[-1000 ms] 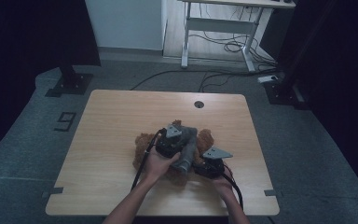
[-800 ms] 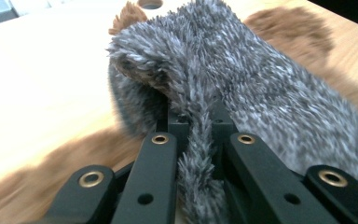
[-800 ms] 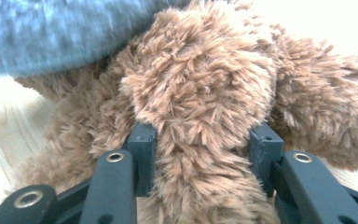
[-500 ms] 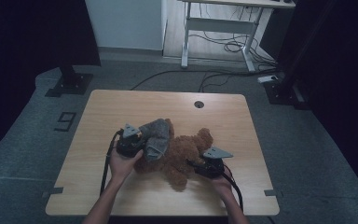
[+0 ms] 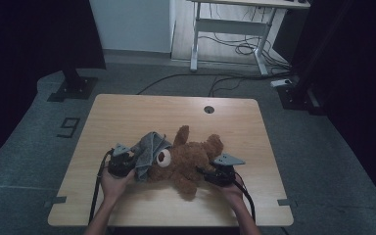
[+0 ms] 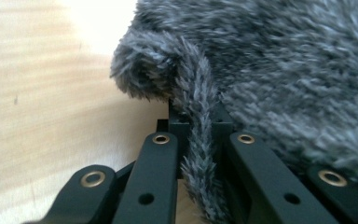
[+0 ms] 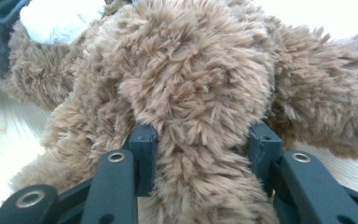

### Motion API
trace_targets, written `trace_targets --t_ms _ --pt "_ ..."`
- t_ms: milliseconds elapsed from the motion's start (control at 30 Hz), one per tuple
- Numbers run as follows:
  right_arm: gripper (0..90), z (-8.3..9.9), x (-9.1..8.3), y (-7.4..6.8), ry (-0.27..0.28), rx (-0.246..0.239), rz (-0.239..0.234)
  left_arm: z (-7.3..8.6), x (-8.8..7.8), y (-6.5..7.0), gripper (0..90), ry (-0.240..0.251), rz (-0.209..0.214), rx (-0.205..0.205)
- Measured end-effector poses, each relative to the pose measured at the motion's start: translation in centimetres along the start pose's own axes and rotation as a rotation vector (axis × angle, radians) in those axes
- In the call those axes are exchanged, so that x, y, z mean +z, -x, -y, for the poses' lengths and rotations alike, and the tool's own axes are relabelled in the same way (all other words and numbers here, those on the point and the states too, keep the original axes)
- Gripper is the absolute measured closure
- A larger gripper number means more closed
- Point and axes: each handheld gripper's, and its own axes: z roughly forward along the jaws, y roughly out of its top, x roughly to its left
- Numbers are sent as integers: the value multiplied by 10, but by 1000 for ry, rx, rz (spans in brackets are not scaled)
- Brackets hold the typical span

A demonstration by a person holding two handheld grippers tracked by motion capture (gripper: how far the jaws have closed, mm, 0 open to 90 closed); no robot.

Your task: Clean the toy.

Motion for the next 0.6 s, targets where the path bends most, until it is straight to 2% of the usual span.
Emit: trace_targets --t_ms 67,133,200,267,333,367,400,467,533,600 --pt "558 0 0 1 1 7 -3 4 4 -4 845 -31 4 -10" --pt "558 0 0 1 2 6 -2 5 5 -7 845 -30 11 -24" --pt "558 0 0 1 2 10 -3 0 0 -8 844 -7 13 -34" --pt "558 1 0 2 4 20 -7 -10 -10 -2 844 37 15 -32" --pt "558 1 0 4 8 27 -13 -24 -18 10 845 79 26 -3" --pt "558 1 0 4 10 30 -14 -32 -23 20 844 103 30 23" --pt "558 1 0 4 10 30 -14 -44 -27 31 844 132 61 45" --pt "558 1 0 2 6 18 -12 -62 -29 53 844 158 125 76" --pt "558 1 0 1 6 11 -6 -78 -26 79 844 175 150 127" --pt "557 2 -1 1 6 10 -6 -91 -20 104 843 178 194 166"
